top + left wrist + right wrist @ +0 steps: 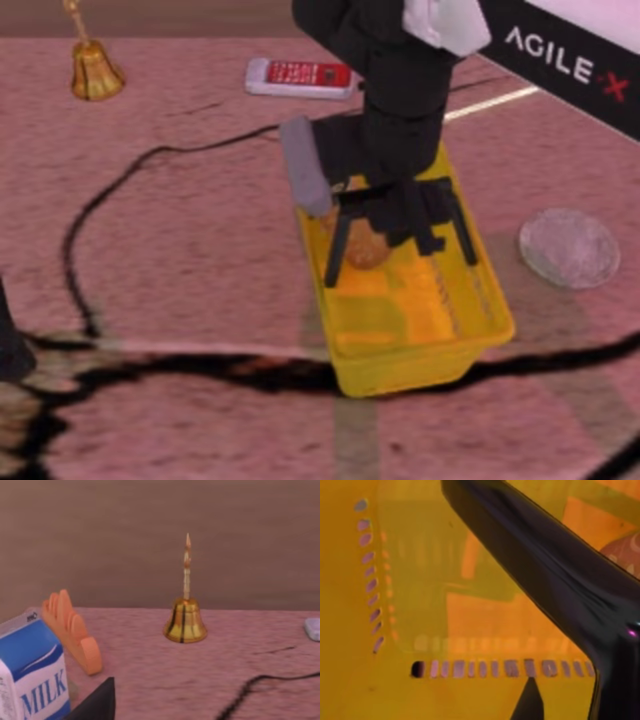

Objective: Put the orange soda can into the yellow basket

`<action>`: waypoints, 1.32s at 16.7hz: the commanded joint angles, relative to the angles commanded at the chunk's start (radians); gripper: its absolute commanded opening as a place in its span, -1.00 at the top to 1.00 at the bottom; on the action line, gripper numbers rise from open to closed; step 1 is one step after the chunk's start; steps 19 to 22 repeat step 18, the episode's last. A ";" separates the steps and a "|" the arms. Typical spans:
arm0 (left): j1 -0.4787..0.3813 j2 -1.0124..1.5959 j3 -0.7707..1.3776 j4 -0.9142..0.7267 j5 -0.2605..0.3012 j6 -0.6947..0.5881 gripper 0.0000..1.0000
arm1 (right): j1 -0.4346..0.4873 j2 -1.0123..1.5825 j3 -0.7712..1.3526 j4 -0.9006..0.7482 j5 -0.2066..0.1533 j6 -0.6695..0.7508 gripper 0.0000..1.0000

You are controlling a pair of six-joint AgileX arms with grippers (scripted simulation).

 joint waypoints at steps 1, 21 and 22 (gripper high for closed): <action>0.000 0.000 0.000 0.000 0.000 0.000 -1.00 | 0.000 0.000 0.000 0.000 0.000 0.000 1.00; 0.000 0.000 0.000 0.000 0.000 0.000 -1.00 | -0.029 -0.002 0.199 -0.201 0.000 -0.037 1.00; 0.000 0.000 0.000 0.000 0.000 0.000 -1.00 | -0.029 -0.002 0.199 -0.201 0.000 -0.037 1.00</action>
